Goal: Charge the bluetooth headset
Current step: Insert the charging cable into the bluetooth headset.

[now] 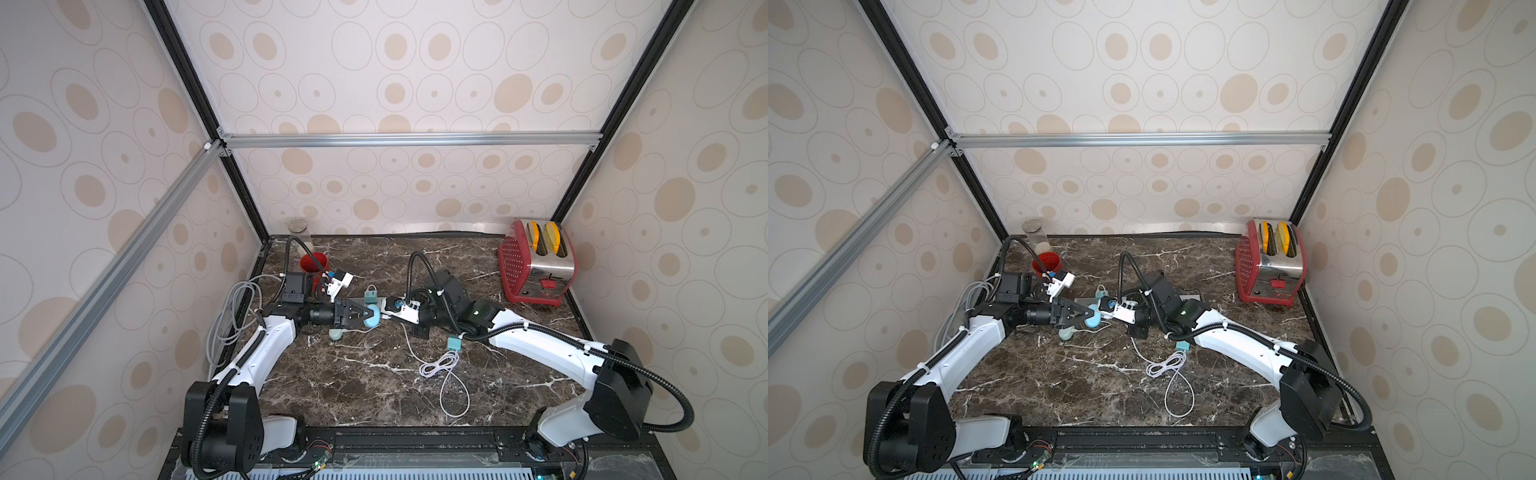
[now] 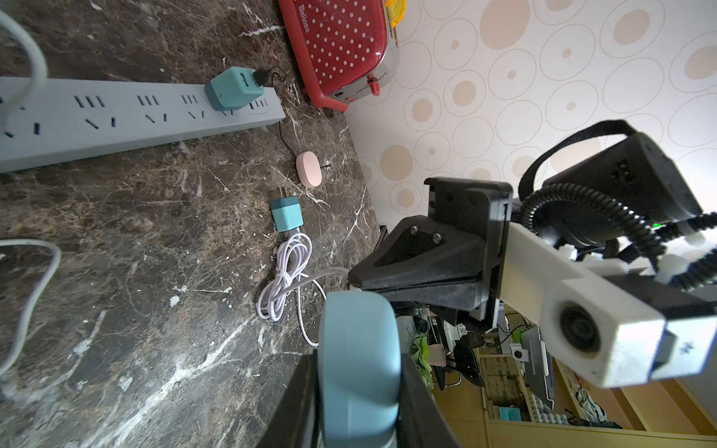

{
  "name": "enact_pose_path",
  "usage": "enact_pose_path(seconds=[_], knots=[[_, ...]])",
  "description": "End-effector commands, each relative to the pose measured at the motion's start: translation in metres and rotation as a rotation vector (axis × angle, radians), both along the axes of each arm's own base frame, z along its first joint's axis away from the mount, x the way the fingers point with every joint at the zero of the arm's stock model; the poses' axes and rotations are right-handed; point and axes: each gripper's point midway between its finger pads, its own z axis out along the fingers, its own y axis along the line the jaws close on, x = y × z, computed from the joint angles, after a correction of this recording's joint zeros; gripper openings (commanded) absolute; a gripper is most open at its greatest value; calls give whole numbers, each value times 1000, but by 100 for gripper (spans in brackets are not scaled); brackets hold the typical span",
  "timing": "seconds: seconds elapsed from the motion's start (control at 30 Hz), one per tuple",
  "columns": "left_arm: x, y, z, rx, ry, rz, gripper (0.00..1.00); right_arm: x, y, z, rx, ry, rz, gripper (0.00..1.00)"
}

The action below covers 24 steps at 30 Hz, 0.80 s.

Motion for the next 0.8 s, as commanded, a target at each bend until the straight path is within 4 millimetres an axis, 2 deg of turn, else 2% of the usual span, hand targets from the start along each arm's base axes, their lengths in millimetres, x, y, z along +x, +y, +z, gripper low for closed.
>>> enact_pose_path(seconds=[0.0, 0.33, 0.77], knots=[[-1, -2, 7, -15, -31, -14, 10, -17, 17, 9, 47, -16, 76, 0], [-3, -2, -1, -2, -4, -19, 9, -13, 16, 23, 69, -94, 72, 0], [-6, -5, 0, -39, -1, -57, 8, -8, -13, 18, 51, -137, 76, 0]])
